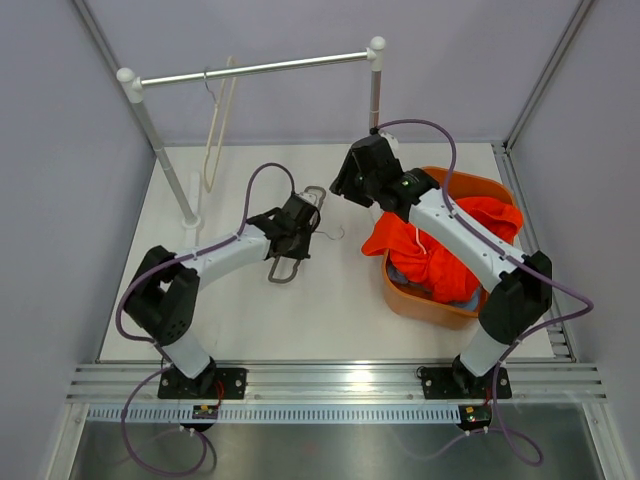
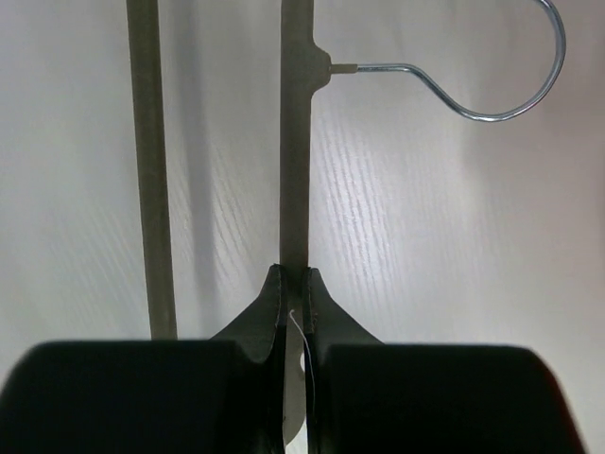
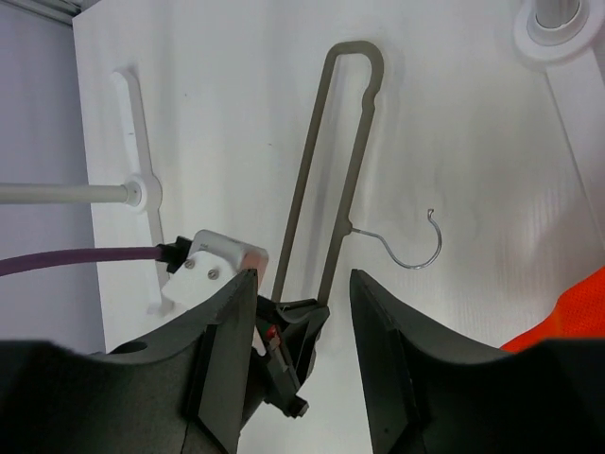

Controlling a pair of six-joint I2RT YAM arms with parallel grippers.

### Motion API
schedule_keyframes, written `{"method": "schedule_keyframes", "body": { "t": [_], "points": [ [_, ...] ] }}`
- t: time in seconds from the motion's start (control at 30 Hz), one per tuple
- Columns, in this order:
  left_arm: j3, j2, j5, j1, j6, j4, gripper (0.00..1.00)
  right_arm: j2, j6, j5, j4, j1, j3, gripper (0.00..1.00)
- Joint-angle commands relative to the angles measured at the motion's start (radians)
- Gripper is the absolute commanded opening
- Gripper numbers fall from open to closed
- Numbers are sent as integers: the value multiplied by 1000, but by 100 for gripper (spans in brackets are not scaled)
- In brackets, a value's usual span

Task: Remove the shorts from the hanger

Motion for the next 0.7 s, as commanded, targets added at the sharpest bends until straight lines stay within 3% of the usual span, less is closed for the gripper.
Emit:
{"method": "schedule_keyframes", "body": {
  "t": [0.0,0.47,0.67],
  "points": [
    [24,-81,52,-16,-26,7,0,-47,-26,51,-22,5,0,53],
    [38,-178,110,-37,-83,8,0,-181,-90,162,-75,5,-8,60],
    [59,-191,142,-37,-99,16,0,-184,-104,59,-62,-57,-46,63]
  ]
}}
